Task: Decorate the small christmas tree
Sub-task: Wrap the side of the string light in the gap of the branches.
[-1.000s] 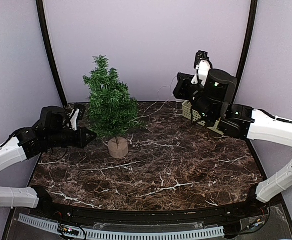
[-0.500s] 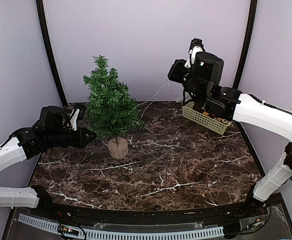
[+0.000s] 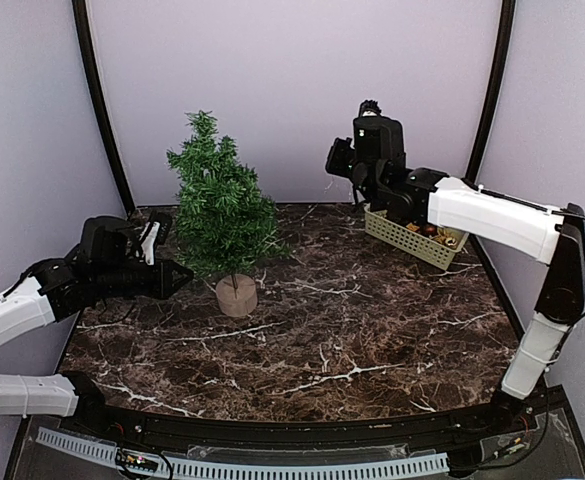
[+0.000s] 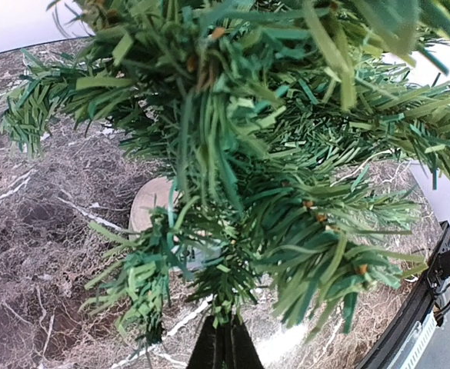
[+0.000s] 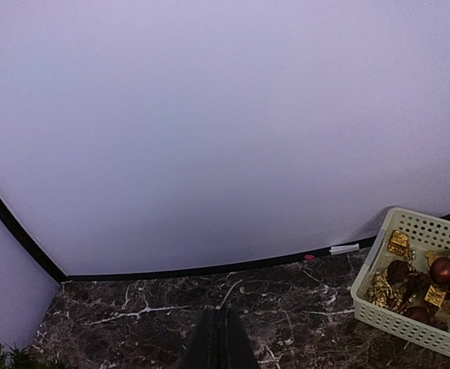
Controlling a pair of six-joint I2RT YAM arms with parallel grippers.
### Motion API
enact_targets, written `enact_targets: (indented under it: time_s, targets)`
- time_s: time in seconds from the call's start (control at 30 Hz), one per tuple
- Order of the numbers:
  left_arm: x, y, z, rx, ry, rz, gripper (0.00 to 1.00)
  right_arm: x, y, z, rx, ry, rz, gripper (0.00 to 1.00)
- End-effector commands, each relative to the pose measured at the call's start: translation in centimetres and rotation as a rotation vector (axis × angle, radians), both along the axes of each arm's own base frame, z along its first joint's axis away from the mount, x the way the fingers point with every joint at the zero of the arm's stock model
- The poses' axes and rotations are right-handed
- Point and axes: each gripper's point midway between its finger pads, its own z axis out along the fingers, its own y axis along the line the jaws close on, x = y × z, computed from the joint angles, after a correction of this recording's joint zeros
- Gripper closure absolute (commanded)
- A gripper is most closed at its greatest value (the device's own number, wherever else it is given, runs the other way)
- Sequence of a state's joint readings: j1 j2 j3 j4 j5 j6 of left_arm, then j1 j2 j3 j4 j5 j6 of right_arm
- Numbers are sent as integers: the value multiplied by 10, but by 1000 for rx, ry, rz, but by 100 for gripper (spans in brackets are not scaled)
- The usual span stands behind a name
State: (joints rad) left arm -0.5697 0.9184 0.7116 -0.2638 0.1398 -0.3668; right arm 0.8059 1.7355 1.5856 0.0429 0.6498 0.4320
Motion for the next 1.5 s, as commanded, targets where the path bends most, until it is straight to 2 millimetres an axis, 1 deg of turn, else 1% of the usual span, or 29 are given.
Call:
enact_targets:
  time_s: [0.0,0.13,0.23,0.27,0.33,0.37,0.4,0.47,0.53,0.57,0.6,0.63,0.67,0.7,0.73,0.77,0.8,0.83,0.87,0.93,1.0,1.07,1.1,1.17,1.27,1.33,1.43,1.47]
  targets:
    - [0,1,1,-11,-18,-2,100,9,5,-18,24,45,25,100]
    - [1,1,2,-15,-22,-1,100,12,6,-42,12,91,35,100]
    - [1,1,4,-21,-22,0,100,12,11,-54,20,131,95,100]
    - [1,1,4,-25,-21,2,100,10,15,-56,26,142,129,97]
    - [1,0,5,-33,-17,-1,96,0,22,-58,32,158,211,71]
    - [0,-1,6,-38,-17,-5,92,-8,26,-56,41,160,261,60]
    - [-1,-1,8,-43,-21,-4,90,-18,27,-47,63,148,309,50]
    - [-2,-1,12,-53,-30,-6,82,-38,29,-37,97,138,402,34]
    - [-3,0,16,-62,-38,-5,76,-64,31,-28,125,131,514,23]
    - [-3,0,17,-66,-40,-6,74,-75,30,-24,135,126,556,20]
    - [-4,1,18,-72,-43,-5,69,-87,28,-21,146,122,596,17]
    - [-5,1,18,-73,-40,-3,67,-98,23,-18,155,114,619,14]
    - [-5,2,19,-76,-43,0,62,-108,19,-20,159,115,644,11]
    - [-5,3,19,-77,-39,3,60,-120,15,-21,160,106,670,8]
    - [-6,4,19,-78,-40,7,55,-131,11,-31,154,112,697,6]
    - [-6,5,19,-79,-38,10,53,-142,9,-36,150,105,730,5]
    - [-7,6,19,-79,-39,15,47,-154,8,-43,140,98,765,5]
    - [-7,6,20,-82,-42,17,44,-165,10,-50,132,95,798,5]
    - [-7,7,19,-82,-42,20,37,-174,11,-61,122,98,818,5]
    - [-9,5,20,-95,-38,13,28,-192,18,-81,105,112,862,5]
    - [-10,2,19,-106,-23,0,25,-205,30,-101,87,137,888,7]
    - [-11,1,15,-108,-1,-2,24,-220,48,-113,53,141,923,11]
    - [-12,1,12,-108,9,0,24,-223,56,-116,31,129,919,12]
    - [-12,2,9,-110,16,6,26,-228,73,-127,-14,122,920,14]
    - [-11,1,10,-117,13,8,32,-226,97,-136,-61,109,933,18]
    - [-11,1,10,-118,14,7,37,-221,113,-143,-106,95,928,21]
    - [-10,0,7,-115,23,3,43,-210,133,-152,-165,82,918,29]
    - [-10,-1,7,-115,24,3,44,-206,139,-156,-182,80,913,30]
